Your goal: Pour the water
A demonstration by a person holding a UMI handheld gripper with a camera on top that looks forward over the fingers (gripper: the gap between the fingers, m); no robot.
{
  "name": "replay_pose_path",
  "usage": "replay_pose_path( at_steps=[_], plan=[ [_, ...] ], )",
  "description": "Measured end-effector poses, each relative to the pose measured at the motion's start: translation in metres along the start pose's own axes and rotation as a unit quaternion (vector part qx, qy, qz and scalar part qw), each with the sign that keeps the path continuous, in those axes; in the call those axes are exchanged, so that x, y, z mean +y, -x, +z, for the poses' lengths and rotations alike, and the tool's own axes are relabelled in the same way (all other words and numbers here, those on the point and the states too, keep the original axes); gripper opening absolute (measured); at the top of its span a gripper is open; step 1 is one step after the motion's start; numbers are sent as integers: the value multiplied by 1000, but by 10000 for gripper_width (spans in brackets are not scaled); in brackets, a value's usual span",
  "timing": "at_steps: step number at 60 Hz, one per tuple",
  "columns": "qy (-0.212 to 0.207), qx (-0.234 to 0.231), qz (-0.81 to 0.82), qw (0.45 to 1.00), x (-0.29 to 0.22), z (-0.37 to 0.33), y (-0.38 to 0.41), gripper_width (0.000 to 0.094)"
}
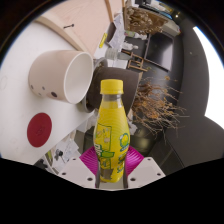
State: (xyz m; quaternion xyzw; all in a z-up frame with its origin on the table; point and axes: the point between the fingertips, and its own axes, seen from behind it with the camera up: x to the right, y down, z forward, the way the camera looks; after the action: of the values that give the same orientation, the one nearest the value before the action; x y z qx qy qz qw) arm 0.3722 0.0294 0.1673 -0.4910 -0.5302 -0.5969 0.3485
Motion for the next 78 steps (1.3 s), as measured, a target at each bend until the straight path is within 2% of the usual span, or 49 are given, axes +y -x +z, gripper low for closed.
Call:
replay_pose_path(
  at_steps=[8, 14, 19, 23, 31, 41, 57, 67, 75, 76, 78],
  plan=[
    [-1, -12, 151, 988, 1, -6, -15, 313],
    [-4, -37, 312, 949, 3, -13, -31, 313],
    [-1, -64, 446, 893, 5, -19, -34, 314],
    [-4, -100, 553, 827, 3, -23, -29, 314],
    [16, -152, 691, 707, 5, -24, 5, 315],
    [25, -189, 757, 626, -3, -24, 53, 315],
    [29, -206, 775, 596, -21, -21, 98, 320],
    [14, -199, 771, 605, -27, -24, 105, 356],
    [16, -206, 778, 594, -26, -25, 105, 490],
    [17, -210, 779, 591, -27, -26, 106, 517],
    [22, -216, 780, 587, -26, -30, 107, 638]
  ],
)
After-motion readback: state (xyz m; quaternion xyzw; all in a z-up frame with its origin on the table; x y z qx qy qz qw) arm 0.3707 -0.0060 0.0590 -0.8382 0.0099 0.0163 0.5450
